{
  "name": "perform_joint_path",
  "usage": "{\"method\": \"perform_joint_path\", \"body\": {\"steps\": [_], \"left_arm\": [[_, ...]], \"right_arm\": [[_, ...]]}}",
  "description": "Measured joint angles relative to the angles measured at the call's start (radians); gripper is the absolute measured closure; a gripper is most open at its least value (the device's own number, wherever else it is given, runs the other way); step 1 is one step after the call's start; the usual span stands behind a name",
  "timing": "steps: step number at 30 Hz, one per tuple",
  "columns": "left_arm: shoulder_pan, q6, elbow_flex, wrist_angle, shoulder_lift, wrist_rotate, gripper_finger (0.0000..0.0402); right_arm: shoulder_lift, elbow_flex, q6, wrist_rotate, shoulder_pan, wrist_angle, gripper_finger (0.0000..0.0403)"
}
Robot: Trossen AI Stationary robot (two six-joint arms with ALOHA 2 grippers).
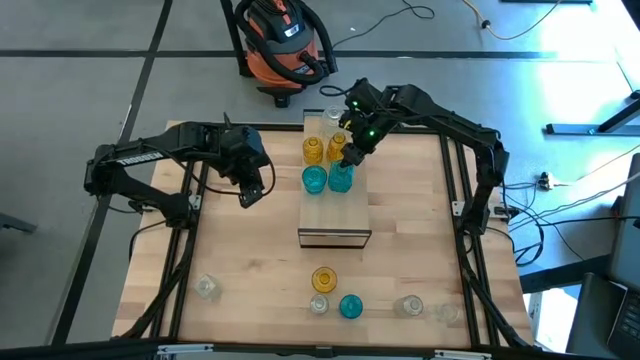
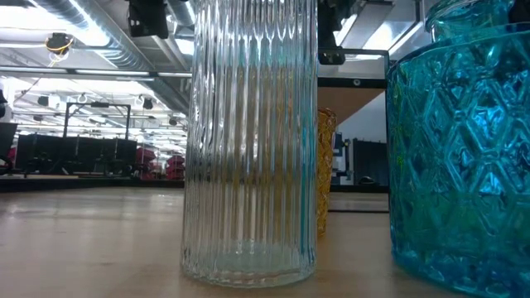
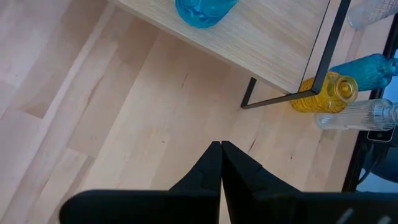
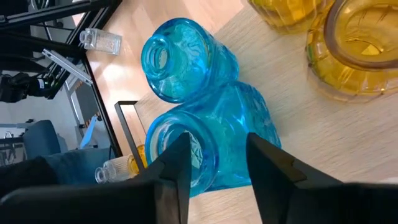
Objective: Sort vases onto shelf
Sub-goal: Put the blue vase on the shelf aligned with the other blue vase, then put the transparent vase on the shelf
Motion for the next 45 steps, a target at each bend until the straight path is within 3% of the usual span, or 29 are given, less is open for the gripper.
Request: {"method": "perform_joint_path", "body": {"steps": [9,18,22,25,30,40,45], "left_arm": [[0.0,0.001,0.0,0.0,0.0,0.0,0.0401],[0.0,0.02,0.0,0.0,0.0,-0.021,0.0401],[0.0,0.027,0.0,0.0,0.0,-0.026,0.0401],[0.0,0.029,0.0,0.0,0.0,-0.037,0.0401],[0.0,0.03,0.0,0.003,0.0,-0.077,0.0401],[0.0,0.084,0.0,0.027,0.0,-0.108,0.0401],[0.001,0.098,0.0,0.027,0.0,-0.108,0.0401]], "right_arm": [[-0.002,0.016,0.023,-0.024,-0.002,-0.002,0.0264],[-0.005,0.285,-0.051,0.178,-0.005,-0.189,0.0263],[-0.041,0.357,-0.103,0.252,0.057,-0.298,0.0263],[-0.123,0.312,-0.077,0.268,0.177,-0.279,0.0263],[-0.241,0.133,-0.012,0.405,0.468,-0.287,0.0263],[-0.42,-0.364,0.425,0.694,1.049,-0.166,0.0263],[-0.421,-0.558,0.59,0.618,1.167,0.007,0.0261]]}}
